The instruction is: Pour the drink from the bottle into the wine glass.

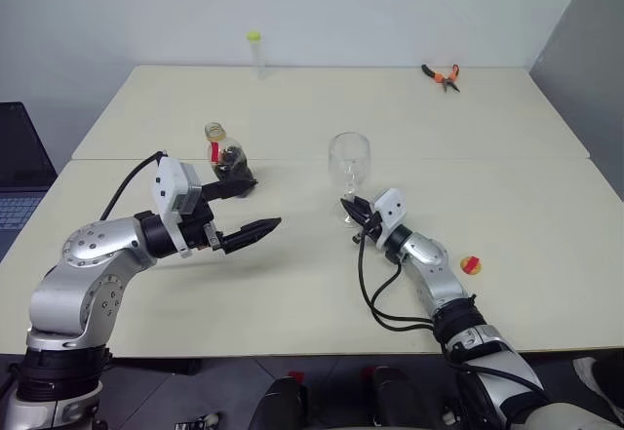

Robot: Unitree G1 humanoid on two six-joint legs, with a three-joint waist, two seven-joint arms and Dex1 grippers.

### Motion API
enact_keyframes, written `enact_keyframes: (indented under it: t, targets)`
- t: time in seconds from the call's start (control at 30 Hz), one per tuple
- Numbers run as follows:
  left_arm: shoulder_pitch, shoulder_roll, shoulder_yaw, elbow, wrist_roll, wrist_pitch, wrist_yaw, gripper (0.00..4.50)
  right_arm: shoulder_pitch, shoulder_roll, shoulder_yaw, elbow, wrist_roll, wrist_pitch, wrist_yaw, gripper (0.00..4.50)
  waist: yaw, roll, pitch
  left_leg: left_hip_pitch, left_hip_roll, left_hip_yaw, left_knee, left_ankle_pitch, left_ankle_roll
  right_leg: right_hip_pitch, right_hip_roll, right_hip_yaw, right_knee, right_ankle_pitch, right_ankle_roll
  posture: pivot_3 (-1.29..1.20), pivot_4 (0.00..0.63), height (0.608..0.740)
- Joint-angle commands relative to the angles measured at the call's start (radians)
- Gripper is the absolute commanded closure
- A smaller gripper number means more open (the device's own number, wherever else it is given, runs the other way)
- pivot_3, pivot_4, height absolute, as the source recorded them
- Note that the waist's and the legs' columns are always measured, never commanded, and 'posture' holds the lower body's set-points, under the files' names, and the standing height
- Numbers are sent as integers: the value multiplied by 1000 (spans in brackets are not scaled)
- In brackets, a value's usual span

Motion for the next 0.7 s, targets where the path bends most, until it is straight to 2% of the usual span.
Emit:
enact_keyframes:
  t: [0.03, 0.2, 0.43, 0.5, 0.53, 0.7]
  targets:
    - [-6, 10, 24, -34, -10, -5, 7, 0, -74, 26, -6, 4, 7, -17, -2, 4368, -3, 0, 0, 0, 0, 0, 0, 0, 0, 0, 0, 0, 0, 0, 0, 0, 150, 740]
    - [-3, 5, 23, -40, -12, -2, 16, 0, -137, 42, -5, 115, -17, -38, -13, 4368, -4, 0, 0, 0, 1, 0, -1, 0, 0, -1, 0, 0, 0, 0, 0, 0, 150, 740]
    - [6, 7, 29, -39, -9, -11, 26, 0, -151, 30, -14, 182, -18, -41, 7, 4368, -3, 0, 0, 0, -1, 0, 0, 0, 0, 0, 0, 0, 0, 0, 0, 0, 150, 740]
    - [5, 6, 29, -33, -6, -14, 27, 0, -146, 25, -17, 185, -17, -35, 10, 3653, -3, 0, 0, 0, 0, 0, 0, 0, 0, 0, 0, 0, 0, 0, 0, 0, 150, 740]
    - [5, 6, 29, -31, -5, -15, 27, 0, -143, 22, -17, 185, -17, -35, 11, 3488, -3, 0, 0, 0, 0, -1, 0, 0, 0, 0, 0, 0, 0, 0, 0, 0, 150, 740]
    - [3, 3, 25, -21, 0, -22, 28, 0, -129, 10, -9, 177, -36, -29, -3, 1741, -4, 0, 0, 0, 0, 0, 0, 0, 0, 0, 0, 0, 0, 0, 0, 0, 150, 740]
